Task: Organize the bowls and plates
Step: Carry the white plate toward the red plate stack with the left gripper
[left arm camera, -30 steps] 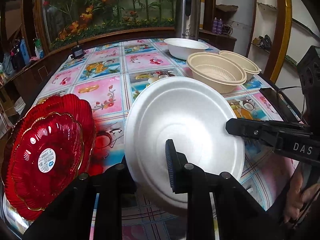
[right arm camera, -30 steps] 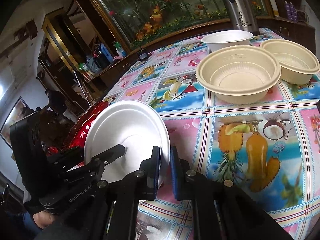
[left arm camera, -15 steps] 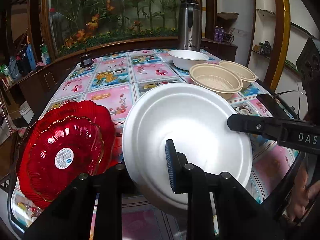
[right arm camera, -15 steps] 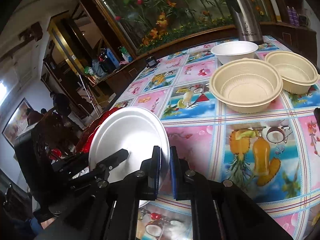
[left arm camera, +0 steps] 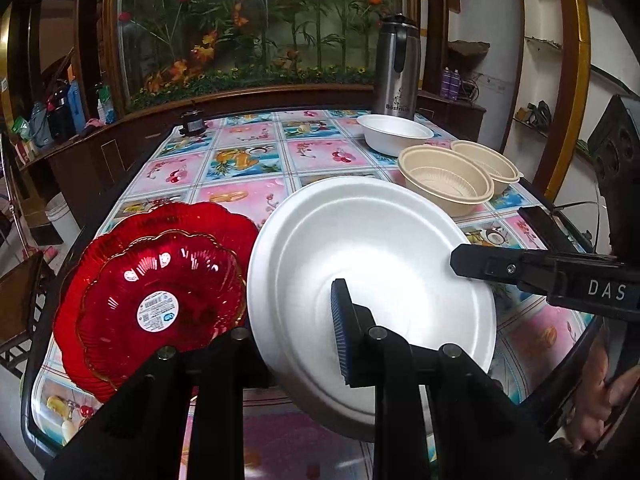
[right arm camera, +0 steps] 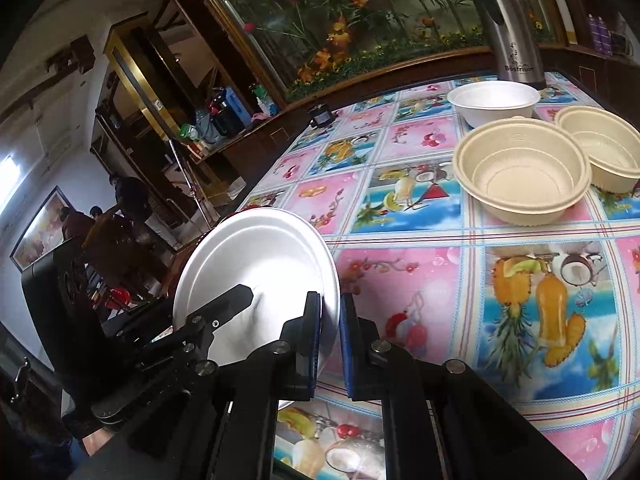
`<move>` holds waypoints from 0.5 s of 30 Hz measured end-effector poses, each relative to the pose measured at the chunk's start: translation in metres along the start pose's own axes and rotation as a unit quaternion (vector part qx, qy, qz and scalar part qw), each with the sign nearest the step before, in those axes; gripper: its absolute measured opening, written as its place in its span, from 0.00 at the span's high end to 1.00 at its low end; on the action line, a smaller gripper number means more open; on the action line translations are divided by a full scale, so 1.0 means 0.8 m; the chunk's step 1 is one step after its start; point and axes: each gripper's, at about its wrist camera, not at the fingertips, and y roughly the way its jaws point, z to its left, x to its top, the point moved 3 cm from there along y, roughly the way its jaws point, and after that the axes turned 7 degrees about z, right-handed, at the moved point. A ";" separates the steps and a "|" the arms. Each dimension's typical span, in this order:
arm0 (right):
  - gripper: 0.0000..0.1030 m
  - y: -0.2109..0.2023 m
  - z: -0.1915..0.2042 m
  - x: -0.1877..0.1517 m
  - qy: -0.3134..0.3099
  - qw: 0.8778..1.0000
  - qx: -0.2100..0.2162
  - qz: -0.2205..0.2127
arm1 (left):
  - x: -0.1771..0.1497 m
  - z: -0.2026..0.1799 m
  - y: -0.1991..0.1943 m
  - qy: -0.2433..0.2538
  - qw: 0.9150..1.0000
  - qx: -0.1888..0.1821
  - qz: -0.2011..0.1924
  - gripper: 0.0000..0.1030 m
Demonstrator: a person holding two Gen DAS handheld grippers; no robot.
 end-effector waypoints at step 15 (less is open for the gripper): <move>0.91 0.047 0.059 0.037 -0.019 0.999 0.036 0.032 | 0.008 0.074 -0.020 -0.057 0.998 0.034 -0.021 0.80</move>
